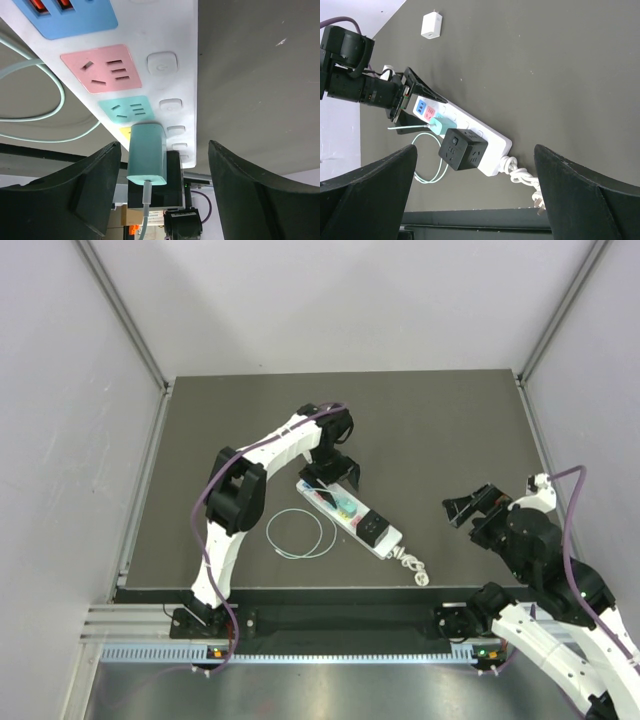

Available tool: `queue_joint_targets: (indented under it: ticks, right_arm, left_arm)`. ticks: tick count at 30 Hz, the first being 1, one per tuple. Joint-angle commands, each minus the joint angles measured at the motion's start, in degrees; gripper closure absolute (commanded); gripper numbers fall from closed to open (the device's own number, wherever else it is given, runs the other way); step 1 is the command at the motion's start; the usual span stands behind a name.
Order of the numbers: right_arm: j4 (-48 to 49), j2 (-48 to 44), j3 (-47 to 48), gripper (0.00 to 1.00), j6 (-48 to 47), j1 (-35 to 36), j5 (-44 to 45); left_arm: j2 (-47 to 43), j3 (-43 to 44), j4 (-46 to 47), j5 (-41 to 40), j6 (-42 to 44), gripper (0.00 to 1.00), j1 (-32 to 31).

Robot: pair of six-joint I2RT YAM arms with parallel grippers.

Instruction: Insert the plug

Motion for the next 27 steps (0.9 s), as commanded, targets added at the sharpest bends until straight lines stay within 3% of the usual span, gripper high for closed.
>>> queue_joint_targets:
  ticks: [1,17,27]
  right_arm:
    - [0.86,0.76,3.09,0.0,-1.11,0.19,0.24]
    - [-0.9,-0.65,4.05,0.0,-0.85,0.2,-1.07]
    - [-1.16,-1.18,5.9,0.0,-1.9,0.19,0.24]
  left_arm:
    - [-2.66,0.08,0.37,-1.21,1.12,0.24,0.35]
    - [-5.56,-0.71,2.04,-2.18,3.76,0.15,0.44]
    - [-6.08,-1.06,3.27,-3.23,8.5,0.14,0.96]
